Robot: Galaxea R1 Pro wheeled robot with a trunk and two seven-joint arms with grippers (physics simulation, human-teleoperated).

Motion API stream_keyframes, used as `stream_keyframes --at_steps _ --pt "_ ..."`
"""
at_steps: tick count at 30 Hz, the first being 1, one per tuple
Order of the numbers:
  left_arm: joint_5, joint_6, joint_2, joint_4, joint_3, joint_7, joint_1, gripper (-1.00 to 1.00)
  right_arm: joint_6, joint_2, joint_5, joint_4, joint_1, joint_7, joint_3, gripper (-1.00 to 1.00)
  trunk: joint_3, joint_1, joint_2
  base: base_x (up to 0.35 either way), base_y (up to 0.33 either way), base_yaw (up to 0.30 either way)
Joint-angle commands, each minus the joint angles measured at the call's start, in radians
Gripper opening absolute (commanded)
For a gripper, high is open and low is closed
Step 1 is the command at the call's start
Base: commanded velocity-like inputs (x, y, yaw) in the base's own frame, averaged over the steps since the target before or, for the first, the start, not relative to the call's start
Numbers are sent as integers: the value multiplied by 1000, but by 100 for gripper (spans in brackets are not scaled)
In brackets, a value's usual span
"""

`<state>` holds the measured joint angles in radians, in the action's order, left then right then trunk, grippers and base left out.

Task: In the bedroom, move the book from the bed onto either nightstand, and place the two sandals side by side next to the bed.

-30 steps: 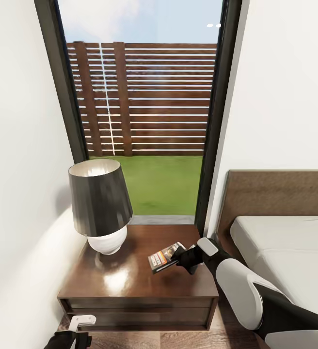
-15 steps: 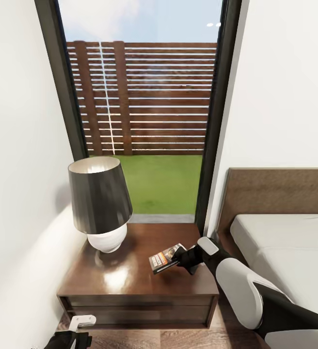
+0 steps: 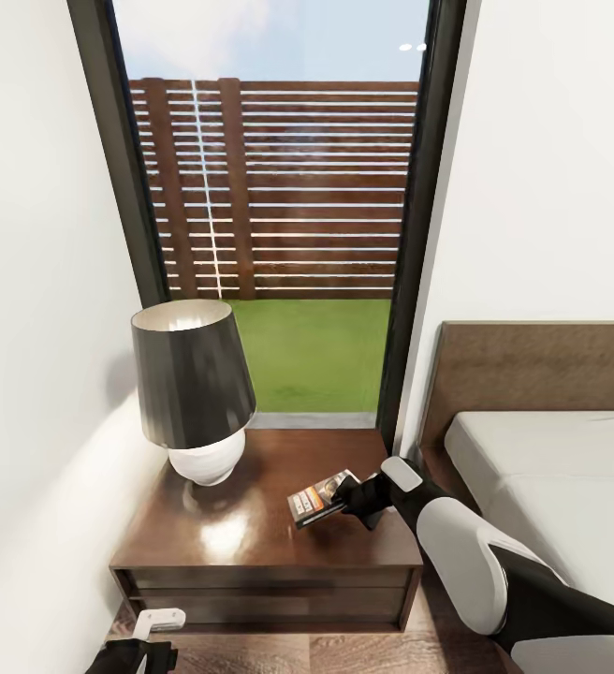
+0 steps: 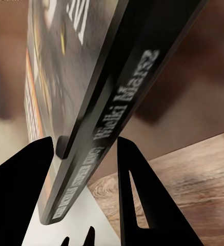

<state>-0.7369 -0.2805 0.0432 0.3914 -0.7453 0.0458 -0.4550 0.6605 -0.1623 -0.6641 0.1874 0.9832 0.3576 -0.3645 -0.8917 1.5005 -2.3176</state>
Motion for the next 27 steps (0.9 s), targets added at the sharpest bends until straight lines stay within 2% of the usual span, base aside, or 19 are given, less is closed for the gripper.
stream_keyframes --at_steps 1,14,18,27 --pt "-7 -4 1 3 -6 5 -1 100 2 0 -11 2 0 11 1 -100 -1 0 0 0 0 0" --pt "-7 -4 1 2 -6 5 -1 100 2 0 -11 2 0 11 0 -100 -1 0 0 0 0 0" --pt "-7 -3 1 1 -6 5 -1 100 2 0 -11 2 0 11 0 -100 -14 15 -28 0 0 0" --pt "-7 -3 1 0 -6 5 -1 100 2 0 -11 3 0 11 1 -100 -14 15 -28 0 0 0"
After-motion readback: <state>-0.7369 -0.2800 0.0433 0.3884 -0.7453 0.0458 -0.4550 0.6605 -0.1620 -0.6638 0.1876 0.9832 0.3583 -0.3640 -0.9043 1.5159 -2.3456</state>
